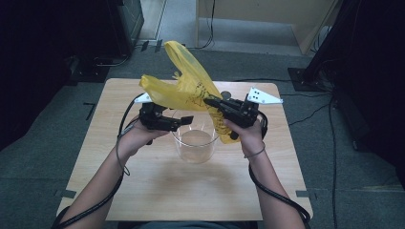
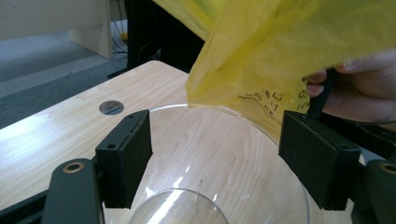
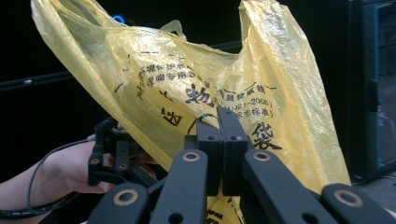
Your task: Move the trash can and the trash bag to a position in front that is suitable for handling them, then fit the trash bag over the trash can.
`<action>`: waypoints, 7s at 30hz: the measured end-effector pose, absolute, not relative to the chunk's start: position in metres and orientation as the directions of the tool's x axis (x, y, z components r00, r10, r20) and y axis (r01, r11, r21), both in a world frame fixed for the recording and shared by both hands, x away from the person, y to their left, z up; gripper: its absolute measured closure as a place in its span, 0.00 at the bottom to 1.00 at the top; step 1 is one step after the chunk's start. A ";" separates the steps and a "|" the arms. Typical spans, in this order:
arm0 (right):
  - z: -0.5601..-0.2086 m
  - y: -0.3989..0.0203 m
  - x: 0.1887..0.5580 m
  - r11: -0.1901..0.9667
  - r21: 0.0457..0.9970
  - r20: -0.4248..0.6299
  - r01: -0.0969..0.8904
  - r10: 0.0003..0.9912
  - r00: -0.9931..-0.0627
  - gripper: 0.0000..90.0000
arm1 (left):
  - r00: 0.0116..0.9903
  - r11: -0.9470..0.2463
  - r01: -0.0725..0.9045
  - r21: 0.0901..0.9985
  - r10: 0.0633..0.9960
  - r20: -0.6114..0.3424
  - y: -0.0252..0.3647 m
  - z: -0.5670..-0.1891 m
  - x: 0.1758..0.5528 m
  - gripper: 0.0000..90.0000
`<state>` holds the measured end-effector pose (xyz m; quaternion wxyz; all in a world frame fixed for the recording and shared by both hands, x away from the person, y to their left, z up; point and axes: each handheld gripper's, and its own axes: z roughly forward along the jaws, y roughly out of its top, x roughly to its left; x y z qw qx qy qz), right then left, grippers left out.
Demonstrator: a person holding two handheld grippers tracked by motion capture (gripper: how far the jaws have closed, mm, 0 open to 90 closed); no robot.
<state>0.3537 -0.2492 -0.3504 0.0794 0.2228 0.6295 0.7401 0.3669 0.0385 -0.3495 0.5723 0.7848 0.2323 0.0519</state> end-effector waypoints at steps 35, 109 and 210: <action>-0.362 -0.217 0.352 0.158 0.975 0.102 0.158 0.315 -0.944 0.94 | 0.882 -0.151 0.314 0.937 0.412 -0.229 0.044 -0.337 0.366 0.57; -0.372 -0.234 0.367 0.256 0.929 0.103 0.268 0.515 -0.851 0.51 | 0.889 -0.389 0.303 0.870 0.444 -0.111 0.027 -0.371 0.373 0.60; -0.356 -0.222 0.348 0.297 0.942 0.038 0.158 0.371 -0.928 0.95 | 0.949 -0.371 0.264 0.890 0.266 -0.170 0.034 -0.359 0.366 1.00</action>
